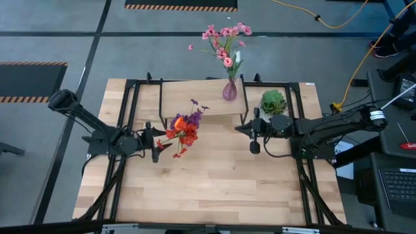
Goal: Pick and place flowers into a vace then onto a shelf
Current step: Put the transparent vase on the shelf
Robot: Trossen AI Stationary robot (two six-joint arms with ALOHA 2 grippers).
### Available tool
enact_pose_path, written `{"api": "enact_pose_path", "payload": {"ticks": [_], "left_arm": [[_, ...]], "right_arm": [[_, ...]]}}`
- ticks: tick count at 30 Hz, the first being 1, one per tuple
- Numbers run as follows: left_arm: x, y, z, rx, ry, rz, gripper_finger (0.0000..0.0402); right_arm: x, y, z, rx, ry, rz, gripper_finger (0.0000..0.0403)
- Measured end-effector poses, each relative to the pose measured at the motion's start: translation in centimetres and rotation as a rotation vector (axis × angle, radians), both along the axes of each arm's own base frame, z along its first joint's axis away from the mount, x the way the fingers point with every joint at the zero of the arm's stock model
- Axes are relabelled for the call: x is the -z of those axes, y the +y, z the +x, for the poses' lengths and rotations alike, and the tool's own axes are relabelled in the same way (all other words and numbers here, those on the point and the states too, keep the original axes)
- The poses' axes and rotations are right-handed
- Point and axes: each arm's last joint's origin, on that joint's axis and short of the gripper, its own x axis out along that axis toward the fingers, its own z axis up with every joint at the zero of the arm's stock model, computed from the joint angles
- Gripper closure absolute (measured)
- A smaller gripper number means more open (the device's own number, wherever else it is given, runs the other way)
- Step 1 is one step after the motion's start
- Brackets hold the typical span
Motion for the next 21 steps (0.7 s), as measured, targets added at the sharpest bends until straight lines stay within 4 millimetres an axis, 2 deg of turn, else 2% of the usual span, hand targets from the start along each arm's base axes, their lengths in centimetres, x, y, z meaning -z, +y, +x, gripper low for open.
{"api": "enact_pose_path", "payload": {"ticks": [8,21], "left_arm": [[0.1,0.5,0.4,-0.018,0.011,0.024,0.0139],[0.8,1.6,2.8,0.038,0.013,0.044,0.0139]], "right_arm": [[-0.1,0.0,0.0,0.000,-0.013,0.002,0.0393],[-0.2,0.0,0.1,0.001,-0.022,0.000,0.0393]]}}
